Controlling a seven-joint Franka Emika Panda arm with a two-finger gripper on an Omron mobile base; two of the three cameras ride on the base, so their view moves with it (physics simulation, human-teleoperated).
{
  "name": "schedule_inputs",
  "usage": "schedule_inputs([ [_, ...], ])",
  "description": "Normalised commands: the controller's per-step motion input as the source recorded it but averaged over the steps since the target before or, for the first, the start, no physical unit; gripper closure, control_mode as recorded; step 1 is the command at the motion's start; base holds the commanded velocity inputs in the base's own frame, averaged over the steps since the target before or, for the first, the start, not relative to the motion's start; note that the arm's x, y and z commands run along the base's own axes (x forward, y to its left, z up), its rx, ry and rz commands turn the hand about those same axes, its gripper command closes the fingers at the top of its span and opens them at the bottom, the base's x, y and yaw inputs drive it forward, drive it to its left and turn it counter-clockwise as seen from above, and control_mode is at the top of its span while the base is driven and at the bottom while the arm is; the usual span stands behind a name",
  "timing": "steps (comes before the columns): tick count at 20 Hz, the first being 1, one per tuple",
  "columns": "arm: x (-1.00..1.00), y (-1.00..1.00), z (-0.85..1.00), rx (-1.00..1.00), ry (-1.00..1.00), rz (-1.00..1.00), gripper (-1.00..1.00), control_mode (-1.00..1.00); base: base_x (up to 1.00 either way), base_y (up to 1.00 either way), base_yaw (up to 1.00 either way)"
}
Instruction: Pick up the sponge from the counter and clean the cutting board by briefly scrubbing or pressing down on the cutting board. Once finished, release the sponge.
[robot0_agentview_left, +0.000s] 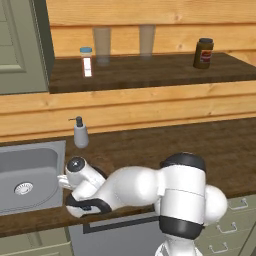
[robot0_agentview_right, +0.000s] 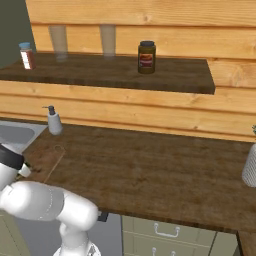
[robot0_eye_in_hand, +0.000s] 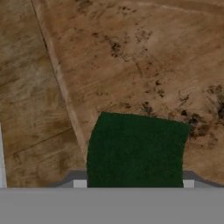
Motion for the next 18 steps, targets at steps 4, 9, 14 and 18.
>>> schedule_inputs([
  [4,0.11,-0.05,-0.2,0.0,0.0,0.0,1.0,-1.0,0.0,0.0,0.0],
  [9,0.0,-0.26,-0.12,0.03,-0.06,0.0,1.0,-1.0,0.0,0.0,0.0],
  [14,0.0,-0.4,-0.23,0.06,-0.17,0.0,1.0,-1.0,0.0,0.0,0.0],
  [18,0.04,-0.5,-0.25,0.07,-0.16,0.0,1.0,-1.0,0.0,0.0,0.0],
])
